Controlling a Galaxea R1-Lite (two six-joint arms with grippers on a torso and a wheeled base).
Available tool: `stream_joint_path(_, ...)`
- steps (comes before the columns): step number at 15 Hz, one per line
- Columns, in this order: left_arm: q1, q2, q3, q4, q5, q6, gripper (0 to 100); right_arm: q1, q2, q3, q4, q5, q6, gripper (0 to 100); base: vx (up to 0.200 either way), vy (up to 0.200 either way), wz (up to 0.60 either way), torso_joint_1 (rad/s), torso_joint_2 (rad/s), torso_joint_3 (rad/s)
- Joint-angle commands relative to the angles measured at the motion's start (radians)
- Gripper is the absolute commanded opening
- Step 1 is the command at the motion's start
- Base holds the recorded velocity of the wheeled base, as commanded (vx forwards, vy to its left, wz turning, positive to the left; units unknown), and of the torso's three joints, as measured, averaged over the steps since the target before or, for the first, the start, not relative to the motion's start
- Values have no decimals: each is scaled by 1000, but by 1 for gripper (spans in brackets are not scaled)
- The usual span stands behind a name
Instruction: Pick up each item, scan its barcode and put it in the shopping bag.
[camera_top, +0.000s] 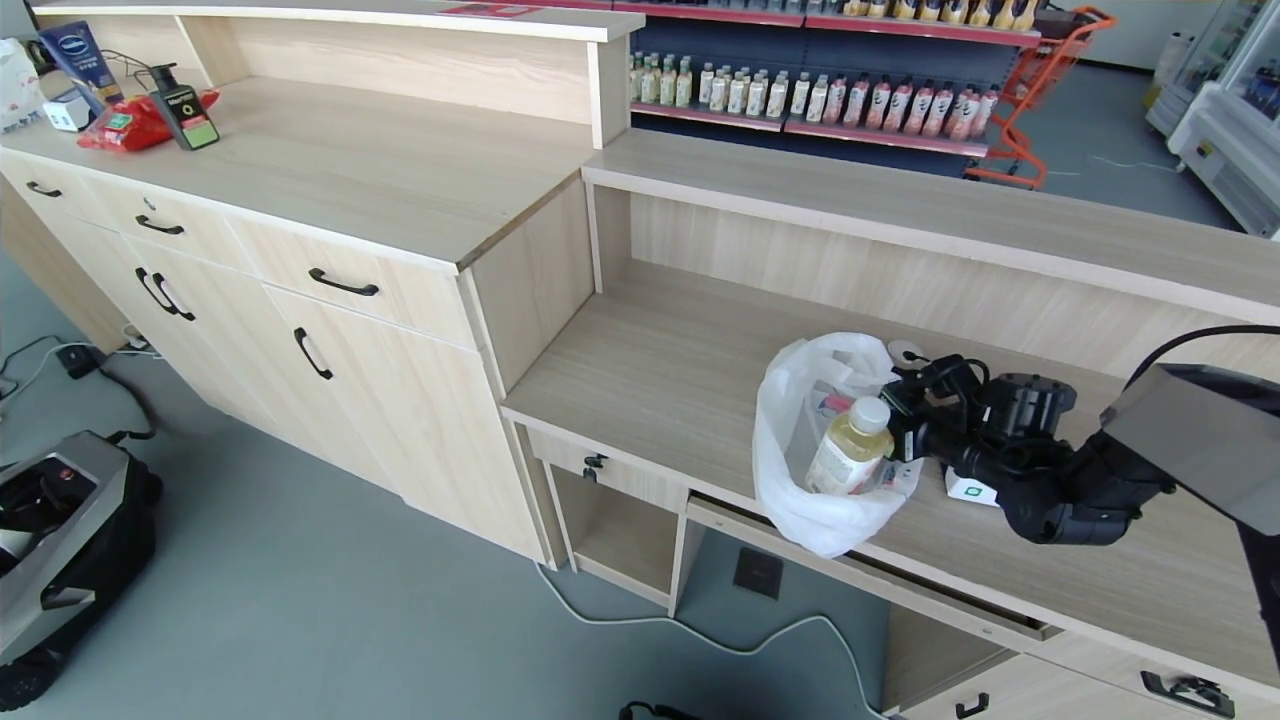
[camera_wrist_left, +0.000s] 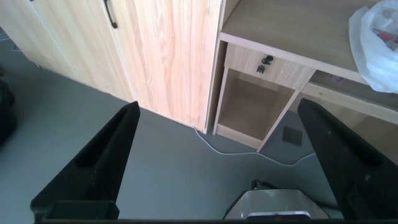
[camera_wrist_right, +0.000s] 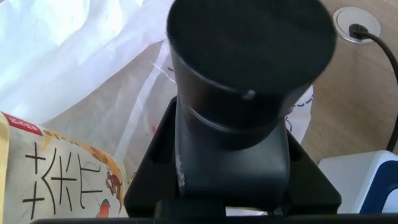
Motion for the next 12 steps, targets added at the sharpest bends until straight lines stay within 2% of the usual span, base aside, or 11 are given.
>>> stream_joint_path(1, 0, 0, 0, 0, 0, -1, 100, 4, 15, -6, 0, 2, -2, 0, 0, 0, 0, 0, 0, 0)
stream_joint_path(2, 0, 0, 0, 0, 0, -1, 100, 6, 16, -8, 0, 2, -5, 100, 0, 0, 0, 0, 0, 0)
stream_joint_path(8, 0, 0, 0, 0, 0, -1, 100, 3, -56, 15, 1, 8, 14, 100, 0, 0, 0, 0, 0, 0)
stream_joint_path(10, 0, 0, 0, 0, 0, -1, 100, 3, -169, 78, 26, 8, 47, 100, 0, 0, 0, 0, 0, 0)
stream_joint_path(12, 0, 0, 0, 0, 0, -1, 100, -2, -312, 201, 43, 8, 40, 100, 0, 0, 0, 0, 0, 0)
